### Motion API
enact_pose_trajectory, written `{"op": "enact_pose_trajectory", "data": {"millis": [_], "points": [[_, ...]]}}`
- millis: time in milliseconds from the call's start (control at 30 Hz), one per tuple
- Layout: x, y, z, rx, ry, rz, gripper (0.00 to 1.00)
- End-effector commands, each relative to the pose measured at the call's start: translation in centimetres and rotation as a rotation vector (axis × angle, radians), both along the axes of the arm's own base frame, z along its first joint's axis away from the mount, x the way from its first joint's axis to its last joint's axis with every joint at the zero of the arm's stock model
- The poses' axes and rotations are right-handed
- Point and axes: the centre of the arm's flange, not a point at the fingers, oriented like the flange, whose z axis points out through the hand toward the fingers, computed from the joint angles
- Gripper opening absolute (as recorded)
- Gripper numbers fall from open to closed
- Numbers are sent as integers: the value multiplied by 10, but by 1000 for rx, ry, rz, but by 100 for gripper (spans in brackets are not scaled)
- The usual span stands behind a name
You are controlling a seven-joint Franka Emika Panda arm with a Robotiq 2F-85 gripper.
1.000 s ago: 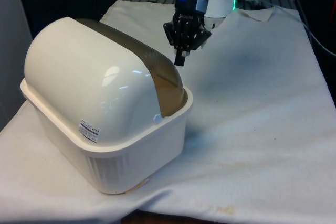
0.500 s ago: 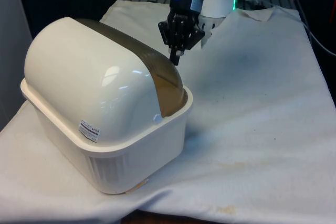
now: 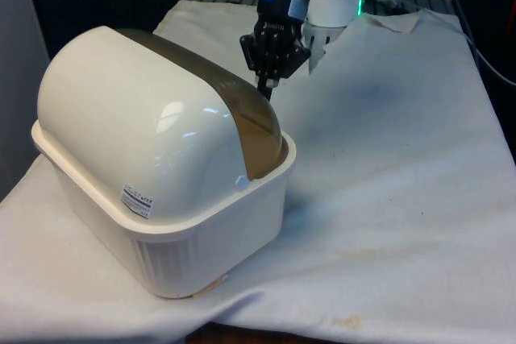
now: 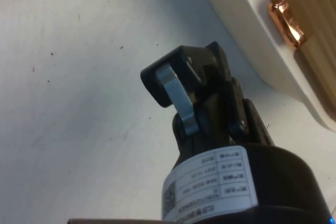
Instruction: Open the lid, then close it.
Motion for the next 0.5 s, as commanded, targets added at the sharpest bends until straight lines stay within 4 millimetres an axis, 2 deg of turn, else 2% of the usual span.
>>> {"op": "enact_pose_trajectory", "data": {"millis": [0, 33, 67, 333, 367, 400, 467], "points": [[5, -10, 2, -19, -17, -15, 0], [0, 0, 0, 1, 0, -2, 0], [5, -10, 3, -19, -18, -17, 0], [8, -12, 4, -12, -26, -34, 0], [3, -5, 2, 3, -10, -21, 0], [8, -13, 4, -12, -26, -36, 0], [9, -14, 5, -9, -30, -43, 0]]}}
